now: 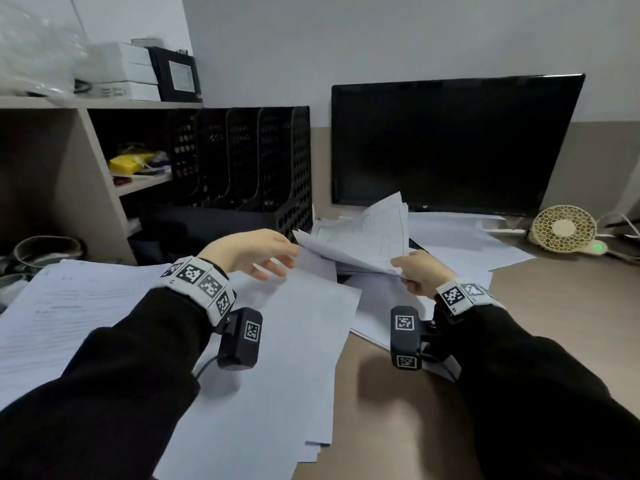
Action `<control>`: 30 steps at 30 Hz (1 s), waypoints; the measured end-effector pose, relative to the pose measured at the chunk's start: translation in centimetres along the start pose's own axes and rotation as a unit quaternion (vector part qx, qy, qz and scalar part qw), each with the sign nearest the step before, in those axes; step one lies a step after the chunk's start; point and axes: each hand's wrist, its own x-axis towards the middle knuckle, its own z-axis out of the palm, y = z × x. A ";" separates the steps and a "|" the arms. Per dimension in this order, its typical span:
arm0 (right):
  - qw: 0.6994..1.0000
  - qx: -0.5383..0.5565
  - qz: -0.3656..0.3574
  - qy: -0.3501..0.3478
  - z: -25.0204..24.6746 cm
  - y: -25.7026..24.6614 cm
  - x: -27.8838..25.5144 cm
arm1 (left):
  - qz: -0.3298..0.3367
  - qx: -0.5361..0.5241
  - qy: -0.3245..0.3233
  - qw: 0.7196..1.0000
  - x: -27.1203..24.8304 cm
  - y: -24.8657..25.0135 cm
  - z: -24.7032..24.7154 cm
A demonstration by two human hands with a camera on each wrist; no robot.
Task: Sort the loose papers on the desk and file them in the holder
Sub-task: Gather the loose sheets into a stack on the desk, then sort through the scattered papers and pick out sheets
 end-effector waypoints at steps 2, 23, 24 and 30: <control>1.000 -0.006 0.003 0.009 -0.1 0.3 -0.3 | -0.001 0.013 -0.029 1.000 -0.5 -0.2 0.3; 0.961 -0.271 0.029 0.036 -9.3 3.6 -1.9 | 0.120 0.271 -0.248 0.922 0.0 10.5 14.6; 0.959 -0.281 0.019 0.031 -9.5 3.6 -1.4 | 0.118 0.288 -0.249 0.917 0.4 10.8 15.0; 0.946 -0.324 0.003 -0.026 -9.3 4.4 2.0 | 0.104 0.336 -0.269 0.897 2.1 11.5 16.1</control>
